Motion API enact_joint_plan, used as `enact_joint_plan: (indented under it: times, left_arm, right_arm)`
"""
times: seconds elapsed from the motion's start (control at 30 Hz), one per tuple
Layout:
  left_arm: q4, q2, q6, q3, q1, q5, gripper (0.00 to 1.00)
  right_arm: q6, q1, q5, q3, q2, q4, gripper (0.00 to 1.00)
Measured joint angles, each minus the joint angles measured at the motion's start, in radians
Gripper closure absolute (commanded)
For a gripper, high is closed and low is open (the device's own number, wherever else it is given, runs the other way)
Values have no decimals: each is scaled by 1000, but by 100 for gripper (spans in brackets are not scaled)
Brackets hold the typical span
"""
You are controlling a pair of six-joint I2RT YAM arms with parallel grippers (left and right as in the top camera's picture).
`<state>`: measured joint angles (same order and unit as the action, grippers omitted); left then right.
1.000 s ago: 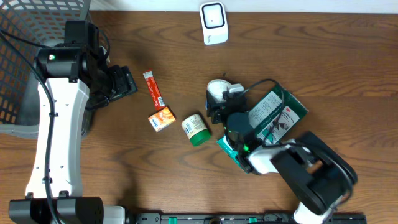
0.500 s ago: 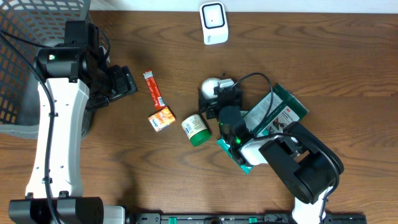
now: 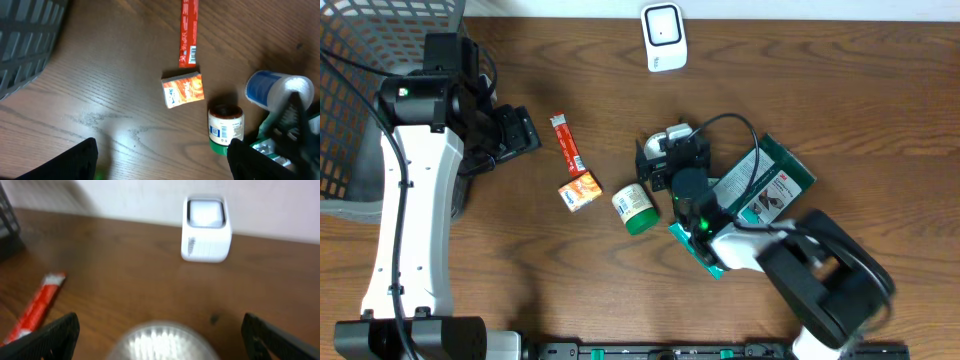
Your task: Scan the item barcode
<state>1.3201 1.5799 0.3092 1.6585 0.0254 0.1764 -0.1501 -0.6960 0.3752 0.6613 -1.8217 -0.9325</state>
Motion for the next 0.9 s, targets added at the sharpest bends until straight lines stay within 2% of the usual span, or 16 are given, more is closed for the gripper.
enact_joint_plan:
  times: [0.1,0.2,0.27,0.4,0.5,0.63,0.9]
  left_arm:
    - [0,0,0,0,0,0,16]
    - [0,0,0,0,0,1,16]
    - [0,0,0,0,0,0,16]
    - [1,0,1,0,0,1,16]
    - [0,0,0,0,0,0,16]
    - [0,0,0,0,0,0,16]
    - [0,0,0,0,0,0,16]
  right_arm:
    - [17,5,-1,25,153,220,1]
    - [26,30,-31,127,266,558,1]
    - [18,60,-68,244,307,852,1]
    - [-25,117,-151,541,319,1329,1]
    - [-83,138,-186,745,319,1569,1]
    - [-152,143,-265,861,321,1696,1]
    - [-233,143,-407,865,201,1861,1]
